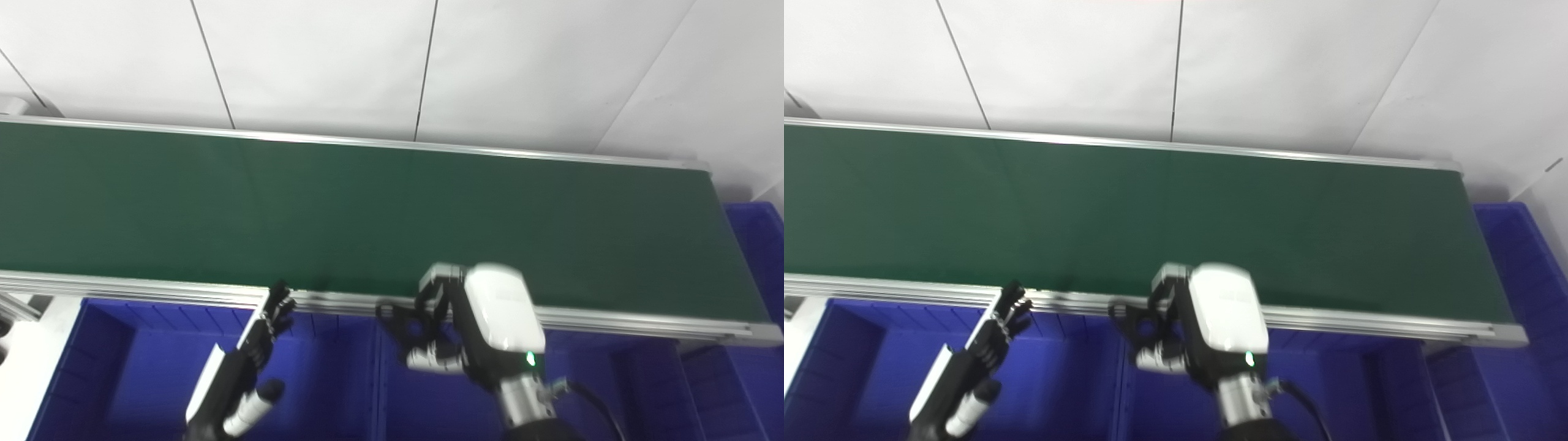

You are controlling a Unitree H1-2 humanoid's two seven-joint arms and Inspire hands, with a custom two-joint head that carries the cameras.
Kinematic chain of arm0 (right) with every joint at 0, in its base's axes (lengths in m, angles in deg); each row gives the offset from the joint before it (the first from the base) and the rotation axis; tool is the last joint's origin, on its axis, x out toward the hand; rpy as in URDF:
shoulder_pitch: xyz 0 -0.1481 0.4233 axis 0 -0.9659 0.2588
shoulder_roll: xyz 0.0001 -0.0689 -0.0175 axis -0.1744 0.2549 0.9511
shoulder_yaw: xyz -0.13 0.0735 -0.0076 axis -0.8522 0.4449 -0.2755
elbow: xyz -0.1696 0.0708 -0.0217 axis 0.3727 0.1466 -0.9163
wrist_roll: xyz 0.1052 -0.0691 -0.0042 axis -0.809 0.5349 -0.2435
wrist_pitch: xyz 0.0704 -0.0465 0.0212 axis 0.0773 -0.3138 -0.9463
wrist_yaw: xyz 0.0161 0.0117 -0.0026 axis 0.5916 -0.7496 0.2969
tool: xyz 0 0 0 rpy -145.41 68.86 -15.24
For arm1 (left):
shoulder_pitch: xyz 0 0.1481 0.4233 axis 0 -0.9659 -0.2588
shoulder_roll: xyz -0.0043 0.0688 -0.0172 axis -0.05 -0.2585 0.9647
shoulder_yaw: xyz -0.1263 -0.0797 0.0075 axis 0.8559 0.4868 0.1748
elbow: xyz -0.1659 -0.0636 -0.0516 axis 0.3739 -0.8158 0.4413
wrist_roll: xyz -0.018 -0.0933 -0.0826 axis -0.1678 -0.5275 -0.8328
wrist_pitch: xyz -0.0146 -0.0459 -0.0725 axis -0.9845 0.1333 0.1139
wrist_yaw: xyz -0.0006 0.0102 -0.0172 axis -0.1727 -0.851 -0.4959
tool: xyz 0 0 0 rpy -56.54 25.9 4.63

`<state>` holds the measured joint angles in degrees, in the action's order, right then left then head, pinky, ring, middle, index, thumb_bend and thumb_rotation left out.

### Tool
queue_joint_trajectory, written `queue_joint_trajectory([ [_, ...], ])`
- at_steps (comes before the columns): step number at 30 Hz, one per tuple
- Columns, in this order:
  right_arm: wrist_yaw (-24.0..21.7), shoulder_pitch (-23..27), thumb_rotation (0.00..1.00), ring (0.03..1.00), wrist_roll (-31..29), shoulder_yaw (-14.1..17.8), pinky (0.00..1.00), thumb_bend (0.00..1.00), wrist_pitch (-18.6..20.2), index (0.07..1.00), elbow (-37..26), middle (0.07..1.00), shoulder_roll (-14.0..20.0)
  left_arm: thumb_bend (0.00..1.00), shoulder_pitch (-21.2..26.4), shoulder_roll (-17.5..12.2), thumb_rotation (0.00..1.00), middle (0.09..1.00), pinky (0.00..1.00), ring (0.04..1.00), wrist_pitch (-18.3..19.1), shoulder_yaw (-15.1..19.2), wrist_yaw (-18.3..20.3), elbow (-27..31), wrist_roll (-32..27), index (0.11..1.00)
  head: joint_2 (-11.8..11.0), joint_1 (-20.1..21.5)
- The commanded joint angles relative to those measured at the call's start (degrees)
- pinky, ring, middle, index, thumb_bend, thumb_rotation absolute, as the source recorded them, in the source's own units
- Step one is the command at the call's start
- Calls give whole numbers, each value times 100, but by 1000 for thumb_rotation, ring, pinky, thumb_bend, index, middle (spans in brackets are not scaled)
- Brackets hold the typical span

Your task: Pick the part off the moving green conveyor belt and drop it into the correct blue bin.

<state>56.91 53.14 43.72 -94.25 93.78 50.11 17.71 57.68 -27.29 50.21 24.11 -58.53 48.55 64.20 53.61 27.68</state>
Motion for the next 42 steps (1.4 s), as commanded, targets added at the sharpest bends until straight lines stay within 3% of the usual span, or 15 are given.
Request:
queue_joint_trajectory([
  [1, 234, -23, 124, 226, 82, -83, 155, 517, -248, 486, 51, 329, -214, 850, 59, -60, 886, 1000, 971, 977, -26, 105, 69, 171, -148, 1000, 47, 37],
  [11, -498, -19, 128, 275, 260, 290, 197, 515, 63, 488, 723, 377, -406, 828, 210, -119, 897, 1000, 978, 991, 301, 257, 289, 336, -191, 1000, 269, 7],
  [13, -568, 14, 33, 274, 271, 340, 198, 526, 76, 486, 826, 448, -437, 821, 237, -98, 889, 1000, 970, 988, 216, 274, 318, 250, -209, 1000, 265, 14],
  [18, -580, 219, 0, 223, 199, 498, 155, 531, 115, 479, 1334, 469, -449, 792, 256, -61, 883, 1000, 989, 998, 211, 255, 386, 200, -261, 1000, 213, -21],
  [21, -581, 330, 0, 213, 197, 576, 145, 524, 205, 492, 1614, 399, -455, 802, 208, -8, 888, 1000, 967, 984, 261, 245, 355, 275, -146, 1000, 191, -59],
  [26, -257, 415, 8, 305, 136, 648, 214, 529, 231, 490, 2001, 473, -461, 798, 134, 88, 885, 999, 948, 975, 315, 237, 304, 319, -41, 1000, 128, -207],
  [28, -295, 396, 316, 489, 224, 636, 391, 813, 301, 665, 2001, 616, -473, 810, 101, 107, 882, 996, 944, 972, 397, 236, 297, 370, -30, 1000, 96, -249],
  [29, -385, 388, 366, 526, 343, 614, 430, 856, 348, 692, 1983, 646, -472, 811, 93, 103, 881, 996, 944, 972, 409, 238, 309, 385, -36, 1000, 84, -263],
  [30, -456, 380, 493, 650, 458, 598, 581, 926, 389, 753, 1976, 742, -475, 801, 88, 97, 881, 999, 949, 973, 394, 243, 322, 384, -33, 1000, 62, -277],
  [32, -551, 356, 633, 790, 639, 582, 770, 989, 447, 813, 1959, 846, -493, 788, 63, 100, 873, 1000, 955, 974, 421, 249, 342, 415, -40, 1000, 48, -293],
  [36, -619, 309, 685, 827, 750, 586, 844, 1000, 479, 831, 1929, 874, -531, 772, 23, 126, 869, 1000, 947, 967, 375, 246, 338, 409, -1, 1000, -9, -340],
  [42, -674, 270, 663, 834, 650, 590, 844, 1000, 462, 844, 1921, 879, -526, 768, 7, 105, 867, 1000, 962, 972, 357, 224, 372, 383, 22, 1000, -80, -388],
])
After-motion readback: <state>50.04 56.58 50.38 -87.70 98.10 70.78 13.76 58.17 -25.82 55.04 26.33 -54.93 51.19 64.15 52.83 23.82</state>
